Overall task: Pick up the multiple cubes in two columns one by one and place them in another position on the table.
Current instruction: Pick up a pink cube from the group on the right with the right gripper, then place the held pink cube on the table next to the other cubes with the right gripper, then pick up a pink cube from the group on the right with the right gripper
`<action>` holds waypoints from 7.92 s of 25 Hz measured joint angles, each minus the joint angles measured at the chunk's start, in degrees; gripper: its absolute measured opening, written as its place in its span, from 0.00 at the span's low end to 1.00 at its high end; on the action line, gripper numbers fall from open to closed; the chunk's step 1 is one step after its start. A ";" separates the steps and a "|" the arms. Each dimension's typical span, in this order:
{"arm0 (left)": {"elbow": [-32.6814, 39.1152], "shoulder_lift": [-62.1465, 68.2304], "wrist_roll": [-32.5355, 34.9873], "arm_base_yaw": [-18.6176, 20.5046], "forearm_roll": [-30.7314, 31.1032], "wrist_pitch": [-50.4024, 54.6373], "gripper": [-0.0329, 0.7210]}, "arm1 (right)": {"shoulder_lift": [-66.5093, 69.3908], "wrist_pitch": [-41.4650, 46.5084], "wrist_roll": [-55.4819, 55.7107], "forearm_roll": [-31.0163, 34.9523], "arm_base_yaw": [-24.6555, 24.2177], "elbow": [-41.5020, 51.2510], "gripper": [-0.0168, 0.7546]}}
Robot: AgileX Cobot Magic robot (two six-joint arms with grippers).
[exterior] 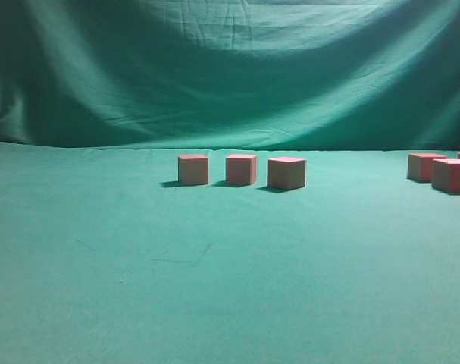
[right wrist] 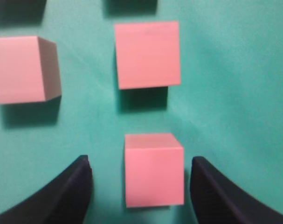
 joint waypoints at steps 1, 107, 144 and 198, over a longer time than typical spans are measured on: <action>0.00 0.00 0.00 0.00 0.00 0.00 0.04 | 0.53 -0.39 0.00 0.00 0.00 0.00 0.54; 0.00 0.00 0.00 0.00 0.00 0.00 0.04 | 40.07 24.33 31.29 -6.91 45.43 -65.54 0.36; 0.00 0.00 0.00 0.00 0.00 0.00 0.04 | 42.15 25.22 27.68 -4.40 45.40 -68.53 0.75; 0.00 0.00 0.00 0.00 0.00 0.00 0.04 | -3.47 3.18 13.42 -4.61 12.68 -6.11 0.69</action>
